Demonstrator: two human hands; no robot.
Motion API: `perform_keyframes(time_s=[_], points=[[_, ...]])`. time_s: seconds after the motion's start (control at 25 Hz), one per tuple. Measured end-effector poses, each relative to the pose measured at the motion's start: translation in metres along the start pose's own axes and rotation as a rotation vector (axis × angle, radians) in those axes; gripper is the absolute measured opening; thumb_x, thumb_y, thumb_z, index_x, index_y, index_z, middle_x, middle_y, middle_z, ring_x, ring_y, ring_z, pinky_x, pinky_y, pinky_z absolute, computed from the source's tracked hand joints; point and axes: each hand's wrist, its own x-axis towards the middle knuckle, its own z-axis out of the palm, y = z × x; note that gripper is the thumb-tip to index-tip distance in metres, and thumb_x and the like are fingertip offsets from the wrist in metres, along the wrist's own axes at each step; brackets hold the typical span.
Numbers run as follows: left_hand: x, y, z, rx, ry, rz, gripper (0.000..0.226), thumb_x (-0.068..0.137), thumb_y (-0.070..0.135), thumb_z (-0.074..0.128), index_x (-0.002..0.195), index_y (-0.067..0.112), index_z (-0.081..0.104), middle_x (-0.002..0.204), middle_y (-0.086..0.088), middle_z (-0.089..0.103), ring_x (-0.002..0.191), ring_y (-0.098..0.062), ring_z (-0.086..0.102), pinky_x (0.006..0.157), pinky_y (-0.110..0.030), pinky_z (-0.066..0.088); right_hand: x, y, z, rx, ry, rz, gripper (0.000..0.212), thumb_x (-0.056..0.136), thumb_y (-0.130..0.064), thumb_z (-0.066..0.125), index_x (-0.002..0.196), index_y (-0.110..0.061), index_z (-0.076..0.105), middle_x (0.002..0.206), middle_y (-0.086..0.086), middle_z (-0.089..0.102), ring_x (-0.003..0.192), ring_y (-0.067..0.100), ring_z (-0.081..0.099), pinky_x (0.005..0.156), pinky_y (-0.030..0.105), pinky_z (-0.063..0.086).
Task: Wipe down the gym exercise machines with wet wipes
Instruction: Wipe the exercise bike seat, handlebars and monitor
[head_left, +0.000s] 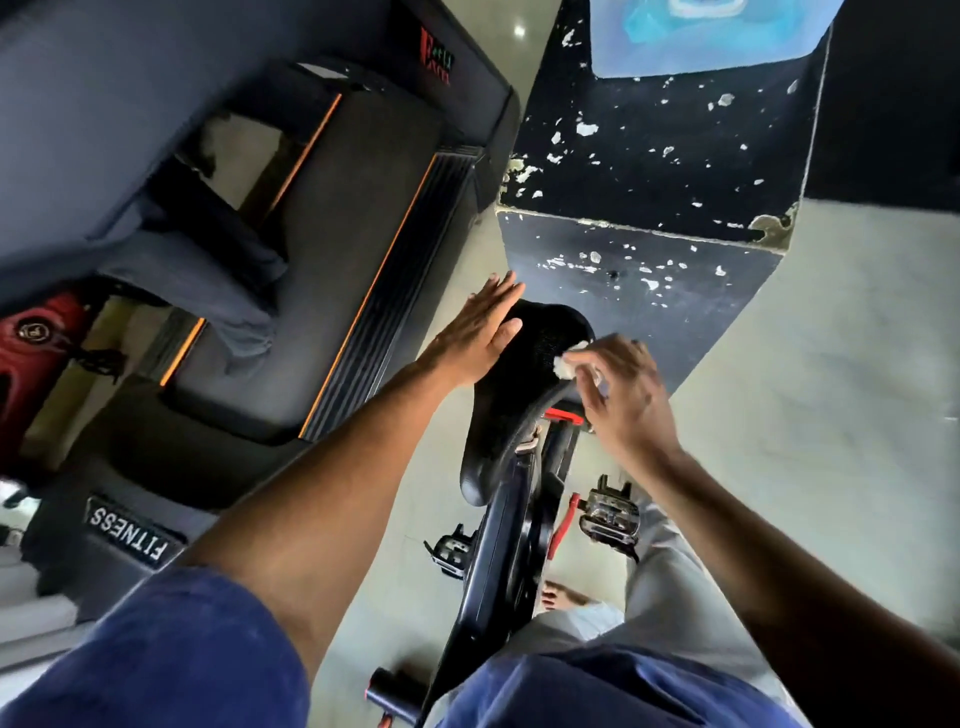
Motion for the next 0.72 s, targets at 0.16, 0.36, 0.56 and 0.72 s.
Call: perform_keyframes(time_s=[0.16,0.36,0.56,0.72], points=[[-0.002,0.002,-0.007,-0.031,-0.030,-0.011,0.057,0.113,0.026,0.038,0.163,0.005,0.021,0.172,-0.012,0.014,0.160,-0.025,0.008,0.129,-0.041,0.011,0.073,0.023,0.006,-0.215,-0.018,-0.102,0.015,0.093,0.005,0.062,0.100,-0.003,0.071,0.094,0.014,0.062,0.086,0.034,0.063,0.072,0.041,0.056],[-0.003,-0.002,-0.002,-0.094,-0.013,-0.004,0.058,0.113,0.027,0.038,0.164,0.008,0.017,0.173,-0.007,0.009,0.161,-0.020,0.003,0.129,-0.035,0.005,-0.011,-0.042,0.039,-0.070,-0.176,-0.174,0.011,0.091,0.002,0.067,0.100,-0.005,0.067,0.094,0.008,0.057,0.077,0.015,0.055,0.061,0.031,0.056],[-0.004,-0.005,0.003,-0.081,0.006,0.011,0.059,0.113,0.026,0.037,0.164,0.007,0.015,0.174,-0.010,0.005,0.160,-0.022,0.000,0.124,-0.028,-0.001,-0.073,-0.080,0.055,0.091,-0.364,-0.246,0.013,0.091,-0.004,0.068,0.098,-0.014,0.062,0.097,-0.001,0.056,0.082,0.009,0.055,0.068,0.023,0.055],[-0.005,-0.001,-0.004,-0.126,-0.052,-0.017,0.059,0.114,0.029,0.035,0.165,0.012,0.012,0.174,-0.005,0.003,0.161,-0.018,-0.002,0.130,-0.037,0.002,-0.061,-0.075,0.041,0.130,-0.460,-0.240,0.011,0.099,-0.015,0.059,0.105,-0.012,0.067,0.099,-0.001,0.059,0.083,0.007,0.058,0.070,0.023,0.056]])
